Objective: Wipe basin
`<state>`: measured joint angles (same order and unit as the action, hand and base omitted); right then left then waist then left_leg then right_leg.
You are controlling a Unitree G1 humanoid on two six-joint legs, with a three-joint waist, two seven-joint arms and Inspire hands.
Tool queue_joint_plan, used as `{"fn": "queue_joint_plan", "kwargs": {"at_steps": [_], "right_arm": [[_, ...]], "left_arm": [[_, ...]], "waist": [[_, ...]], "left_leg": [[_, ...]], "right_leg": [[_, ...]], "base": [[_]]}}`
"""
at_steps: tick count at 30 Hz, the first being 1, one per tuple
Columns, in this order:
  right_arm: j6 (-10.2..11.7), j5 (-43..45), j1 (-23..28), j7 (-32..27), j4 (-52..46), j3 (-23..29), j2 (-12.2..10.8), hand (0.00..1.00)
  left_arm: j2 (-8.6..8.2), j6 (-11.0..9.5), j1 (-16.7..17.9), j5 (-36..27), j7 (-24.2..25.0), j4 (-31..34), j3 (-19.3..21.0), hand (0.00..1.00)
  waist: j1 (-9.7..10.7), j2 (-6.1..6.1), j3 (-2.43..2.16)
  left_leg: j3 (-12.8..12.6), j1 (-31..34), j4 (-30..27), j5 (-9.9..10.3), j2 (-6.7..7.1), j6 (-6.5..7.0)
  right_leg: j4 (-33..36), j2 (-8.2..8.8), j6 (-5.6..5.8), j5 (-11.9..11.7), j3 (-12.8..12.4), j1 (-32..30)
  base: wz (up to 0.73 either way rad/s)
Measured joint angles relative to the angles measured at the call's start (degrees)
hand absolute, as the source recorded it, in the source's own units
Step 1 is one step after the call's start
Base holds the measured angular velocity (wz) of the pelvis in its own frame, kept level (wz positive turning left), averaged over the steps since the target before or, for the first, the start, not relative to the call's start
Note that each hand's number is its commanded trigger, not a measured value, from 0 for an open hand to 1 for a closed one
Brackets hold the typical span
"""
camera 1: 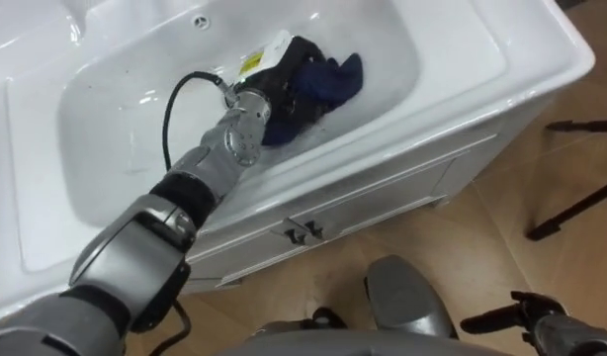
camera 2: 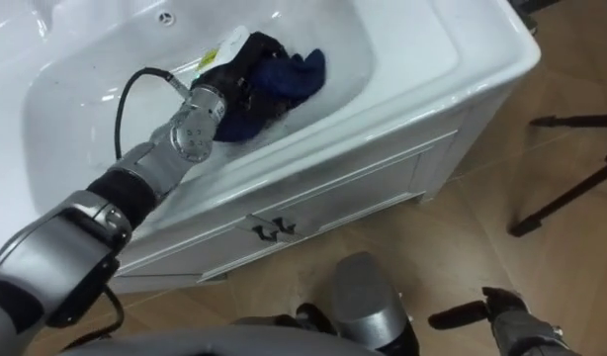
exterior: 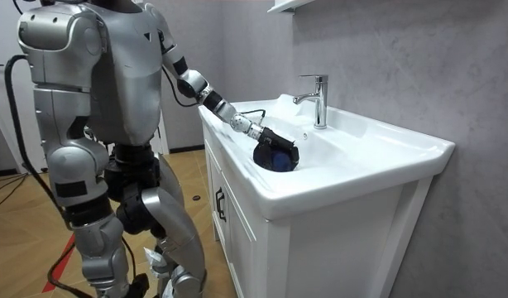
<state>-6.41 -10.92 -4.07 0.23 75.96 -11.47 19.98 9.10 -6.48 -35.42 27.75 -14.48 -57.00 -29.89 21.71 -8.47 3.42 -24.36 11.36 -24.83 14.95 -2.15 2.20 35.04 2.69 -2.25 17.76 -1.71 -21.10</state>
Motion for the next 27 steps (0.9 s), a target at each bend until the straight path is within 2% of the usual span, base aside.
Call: {"fn": "queue_joint_plan", "kwargs": {"at_steps": [3,4,5,9,10,12,17,19,22,25,27], "right_arm": [[-0.1,0.0,-0.2,0.3,0.0,0.5,0.0,0.00],[-0.3,0.0,0.1,0.2,0.0,0.7,0.1,0.00],[-0.7,0.0,0.1,0.2,-0.1,1.5,0.1,0.00],[-1.2,0.0,0.1,0.3,0.2,1.5,-0.2,0.00],[-1.2,0.0,-0.2,0.3,0.3,1.5,-0.2,0.00],[-1.5,0.0,-0.4,0.3,0.2,1.7,-0.1,0.00],[-2.5,0.2,-0.2,-0.1,0.0,2.8,0.3,0.00],[-2.4,0.2,0.3,-0.6,0.0,3.9,0.3,0.00],[-2.4,0.1,1.0,-1.8,0.2,5.6,0.3,0.00],[-2.5,0.3,1.1,-2.1,0.5,6.1,0.3,0.00],[-2.4,0.8,1.0,-2.1,0.3,6.3,0.3,0.00]], "left_arm": [[1.89,0.6,-0.1,3.7,-2.0,-4.3,1.2,1.00],[2.52,1.6,-0.2,5.1,-2.7,-5.2,1.7,1.00],[3.28,2.5,-0.3,7.2,-3.1,-6.0,1.9,1.00],[4.64,4.4,-1.0,10.7,-4.1,-9.6,2.6,1.00],[5.64,4.7,-1.0,11.2,-4.0,-10.5,2.6,1.00],[7.51,6.7,-1.1,13.1,-4.0,-12.3,2.6,1.00],[9.53,10.3,-1.1,15.8,-4.1,-14.1,2.7,1.00],[9.92,11.0,-1.0,16.9,-4.1,-14.4,2.7,1.00],[10.44,11.2,-0.8,19.4,-4.2,-14.4,2.8,1.00],[11.07,11.3,-0.3,19.5,-4.6,-14.4,2.8,1.00],[11.93,11.4,1.0,19.9,-5.0,-14.3,2.9,1.00]], "waist": [[0.1,0.41,-0.17],[0.0,0.74,-0.43],[0.0,0.81,-0.51],[-0.2,0.59,-0.93],[-0.2,0.58,-0.99],[-0.1,0.55,-1.01],[-0.4,0.11,-1.30],[-0.8,-0.03,-1.39],[-2.2,-0.23,-1.41],[-3.3,-0.48,-1.50],[-3.8,-1.03,-1.73]], "left_leg": [[-0.6,0.0,-0.9,0.7,-0.72,-0.32],[-0.7,0.1,-1.0,0.8,-1.10,-0.50],[-0.6,0.6,-1.4,0.8,-1.21,-0.54],[-1.0,1.0,-2.8,1.1,-2.33,-0.89],[-1.2,1.0,-2.8,1.2,-2.53,-1.03],[-1.7,1.1,-2.8,1.2,-3.09,-1.12],[-1.8,1.8,-3.0,1.2,-3.33,-1.30],[-1.8,1.9,-3.0,1.2,-3.38,-1.39],[-1.6,2.0,-3.0,1.3,-3.43,-1.47],[-0.7,2.2,-3.0,1.2,-3.24,-1.51],[0.1,2.4,-3.0,1.2,-3.19,-1.59]], "right_leg": [[0.5,-0.89,-0.59,-0.3,-0.1,-0.2],[0.8,-1.16,-0.72,-0.3,-0.6,-0.6],[0.8,-1.41,-0.89,-0.5,-0.6,-0.9],[0.7,-2.22,-1.29,-1.0,-0.7,-1.0],[0.7,-2.50,-1.29,-1.0,-0.9,-1.0],[0.7,-2.93,-1.56,-1.4,-1.3,-1.1],[0.8,-3.26,-2.08,-1.7,-1.3,-1.8],[0.8,-3.28,-2.14,-1.7,-1.2,-1.8],[0.5,-3.37,-2.17,-1.7,-1.0,-1.8],[0.4,-3.04,-2.25,-1.5,-0.3,-1.6],[-0.1,-2.85,-2.27,-1.5,0.4,-1.3]], "base": [[-0.15],[-0.08],[-0.05],[-0.08],[-0.17],[-0.13],[-0.01],[0.00],[0.02],[0.13],[0.16]]}}
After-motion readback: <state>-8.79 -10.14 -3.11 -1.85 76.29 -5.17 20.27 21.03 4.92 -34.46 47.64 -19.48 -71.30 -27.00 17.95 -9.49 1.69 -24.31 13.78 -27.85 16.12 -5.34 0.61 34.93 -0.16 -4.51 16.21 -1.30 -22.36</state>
